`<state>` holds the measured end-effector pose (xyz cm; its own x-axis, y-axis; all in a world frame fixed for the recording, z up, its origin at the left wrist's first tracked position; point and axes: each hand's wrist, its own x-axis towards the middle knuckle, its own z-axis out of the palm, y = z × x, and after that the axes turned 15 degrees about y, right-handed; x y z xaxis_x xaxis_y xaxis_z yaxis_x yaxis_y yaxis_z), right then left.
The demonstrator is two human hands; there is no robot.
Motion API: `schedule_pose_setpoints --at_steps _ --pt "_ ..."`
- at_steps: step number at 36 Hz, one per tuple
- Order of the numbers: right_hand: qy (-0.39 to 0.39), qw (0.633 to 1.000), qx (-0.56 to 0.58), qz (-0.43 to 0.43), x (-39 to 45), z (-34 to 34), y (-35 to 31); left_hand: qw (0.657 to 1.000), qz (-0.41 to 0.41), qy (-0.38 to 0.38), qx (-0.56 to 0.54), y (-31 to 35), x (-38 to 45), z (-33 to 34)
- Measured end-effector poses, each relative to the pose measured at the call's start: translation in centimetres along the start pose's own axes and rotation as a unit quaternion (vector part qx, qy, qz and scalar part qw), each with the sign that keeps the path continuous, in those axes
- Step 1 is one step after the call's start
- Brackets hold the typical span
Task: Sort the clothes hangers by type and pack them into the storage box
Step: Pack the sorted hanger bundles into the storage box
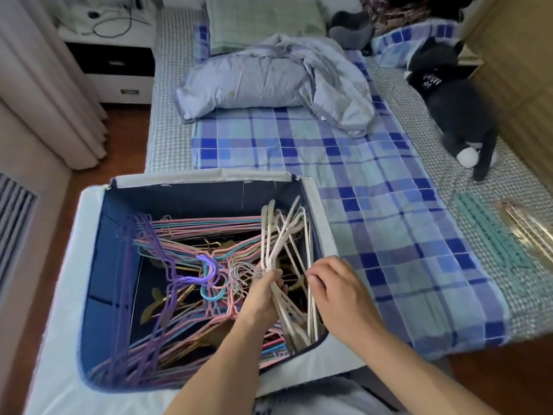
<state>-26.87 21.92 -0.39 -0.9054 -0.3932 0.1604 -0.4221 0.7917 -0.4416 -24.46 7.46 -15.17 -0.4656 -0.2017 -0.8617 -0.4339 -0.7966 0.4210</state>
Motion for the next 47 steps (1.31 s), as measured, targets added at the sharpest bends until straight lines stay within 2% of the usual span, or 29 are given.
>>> schedule_pose_setpoints --at_steps 2,6,11,15,20,26,28,31,35,40,43,47 --pt "0.003 1.000 -0.010 0.014 0.0 -0.1 0.6 0.999 -0.003 0.028 0.033 0.5 0.3 -0.2" --pt "-0.007 0.999 -0.036 0.034 -0.4 0.3 1.8 0.982 -0.018 0.089 0.166 0.0 3.2 -1.1" --pt "-0.020 0.998 -0.047 0.044 -0.5 0.6 2.4 0.961 -0.004 0.137 0.238 1.6 -2.6 1.3" --pt "-0.014 0.998 -0.031 0.060 -0.1 0.5 2.3 0.941 0.004 0.129 0.312 2.1 -4.9 -0.3" --pt "-0.012 0.996 -0.005 0.089 0.3 0.3 2.8 0.902 0.115 0.113 0.400 3.9 -8.2 -2.6" --pt "-0.036 0.992 0.025 0.117 1.2 -0.5 2.5 0.867 0.273 0.135 0.393 7.1 -12.8 1.4" --pt "-0.045 0.988 0.061 0.136 1.6 -0.9 2.2 0.865 0.311 0.138 0.369 7.9 -14.6 3.5" --pt "-0.038 0.982 0.091 0.160 2.1 -2.8 4.5 0.880 0.341 0.093 0.317 7.2 -16.8 8.4" --pt "-0.016 0.970 0.089 0.225 2.6 -5.4 10.9 0.896 0.342 0.011 0.284 4.3 -18.0 15.0" --pt "0.007 0.943 0.097 0.319 1.2 -9.6 23.7 0.883 0.324 -0.043 0.336 -1.2 -17.3 22.2" --pt "0.026 0.927 0.095 0.362 -1.0 -11.8 32.3 0.874 0.297 -0.060 0.380 -5.1 -15.6 26.2" --pt "0.005 0.913 0.068 0.401 -2.7 -13.9 45.8 0.872 0.254 -0.045 0.415 -11.9 -12.2 33.6"
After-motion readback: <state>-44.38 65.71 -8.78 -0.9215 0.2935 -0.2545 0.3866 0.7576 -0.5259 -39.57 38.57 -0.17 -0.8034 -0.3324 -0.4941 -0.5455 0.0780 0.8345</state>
